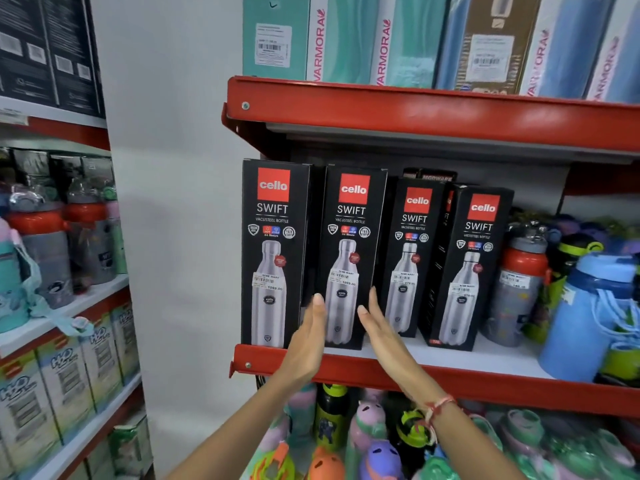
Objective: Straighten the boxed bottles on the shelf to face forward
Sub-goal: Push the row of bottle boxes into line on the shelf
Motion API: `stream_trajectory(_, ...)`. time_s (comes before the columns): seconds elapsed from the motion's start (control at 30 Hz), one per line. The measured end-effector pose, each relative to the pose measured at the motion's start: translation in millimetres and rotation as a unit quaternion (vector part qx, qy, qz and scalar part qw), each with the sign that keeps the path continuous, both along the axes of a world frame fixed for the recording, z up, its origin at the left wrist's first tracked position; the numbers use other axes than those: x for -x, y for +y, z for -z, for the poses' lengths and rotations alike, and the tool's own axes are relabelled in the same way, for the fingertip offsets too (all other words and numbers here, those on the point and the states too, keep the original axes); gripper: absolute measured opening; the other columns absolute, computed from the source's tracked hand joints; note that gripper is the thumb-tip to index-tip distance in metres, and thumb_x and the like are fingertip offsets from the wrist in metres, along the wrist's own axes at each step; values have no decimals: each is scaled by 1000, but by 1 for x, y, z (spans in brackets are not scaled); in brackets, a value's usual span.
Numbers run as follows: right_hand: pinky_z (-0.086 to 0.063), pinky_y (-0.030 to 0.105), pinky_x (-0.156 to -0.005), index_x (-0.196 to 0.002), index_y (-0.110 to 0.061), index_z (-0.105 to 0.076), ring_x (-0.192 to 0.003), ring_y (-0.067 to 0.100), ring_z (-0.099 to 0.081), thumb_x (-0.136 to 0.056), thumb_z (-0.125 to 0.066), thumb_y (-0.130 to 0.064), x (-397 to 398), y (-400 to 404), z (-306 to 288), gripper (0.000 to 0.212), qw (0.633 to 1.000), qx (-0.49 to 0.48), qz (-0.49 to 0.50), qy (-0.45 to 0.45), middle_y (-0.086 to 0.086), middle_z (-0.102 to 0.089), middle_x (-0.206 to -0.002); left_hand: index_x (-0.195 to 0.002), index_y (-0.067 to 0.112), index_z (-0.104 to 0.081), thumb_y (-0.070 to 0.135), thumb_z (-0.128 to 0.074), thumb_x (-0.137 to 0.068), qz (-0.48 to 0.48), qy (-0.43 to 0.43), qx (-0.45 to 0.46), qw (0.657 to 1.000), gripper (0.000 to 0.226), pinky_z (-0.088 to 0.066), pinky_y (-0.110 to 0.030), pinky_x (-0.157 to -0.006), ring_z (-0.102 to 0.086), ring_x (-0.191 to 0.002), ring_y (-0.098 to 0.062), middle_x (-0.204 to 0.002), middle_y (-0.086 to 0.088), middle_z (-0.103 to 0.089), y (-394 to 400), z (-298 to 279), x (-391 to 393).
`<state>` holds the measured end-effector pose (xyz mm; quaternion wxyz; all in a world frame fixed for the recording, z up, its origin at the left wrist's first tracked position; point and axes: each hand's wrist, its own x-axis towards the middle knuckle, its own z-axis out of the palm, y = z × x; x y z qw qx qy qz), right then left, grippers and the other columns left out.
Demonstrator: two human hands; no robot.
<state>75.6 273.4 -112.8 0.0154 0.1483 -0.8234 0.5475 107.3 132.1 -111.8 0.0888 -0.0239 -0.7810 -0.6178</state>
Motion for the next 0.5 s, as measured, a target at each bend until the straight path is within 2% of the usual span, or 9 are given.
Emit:
stream_trajectory(0.1,-18,38,-115,-143,-55,0,-144,12,-19,-91,-30,-63,-13,7,3,60,1000,-3,-8,6,-28,-15,-146,-149,36,-10,85,-10,-75,-5,4,-13,1000,88,-9,-42,-121,-14,-146,-11,-159,9,-13,-10,9,-6)
stream_trajectory(0.17,-17,37,-116,-142,-56,-3,-144,10,-20,-91,-33,-62,-19,11,5,60,1000,6,-10,5,-23,-15,-152,-149,36,-14,94,-11,-63,-8,-3,-20,1000,103,-13,-46,-121,-19,-145,-15,-159,7,-17,-15,14,-8)
stream_trajectory(0.23,-19,37,-116,-141,-59,-5,-143,11,-24,-90,-35,-63,-24,14,7,60,1000,9,-10,7,-20,-18,-154,-149,35,-17,96,-12,-59,-4,-2,-21,1000,109,-15,-48,-120,-23,-144,-17,-158,4,-21,-18,19,-11)
stream_trajectory(0.37,-24,29,-109,-138,-63,-5,-139,10,-33,-89,-36,-64,-32,15,9,58,1000,2,-9,17,-15,-25,-155,-148,36,-20,96,-13,-60,-6,5,-28,1000,107,-16,-48,-120,-26,-144,-17,-158,-1,-25,-20,21,-19)
stream_trajectory(0.5,-27,24,-101,-140,-60,-10,-137,8,-34,-92,-38,-58,-35,19,9,55,999,7,-9,32,-20,-24,-152,-148,34,-21,90,-10,-68,-12,11,-4,1000,99,-17,-46,-119,-29,-143,-18,-156,-1,-28,-19,18,-28)
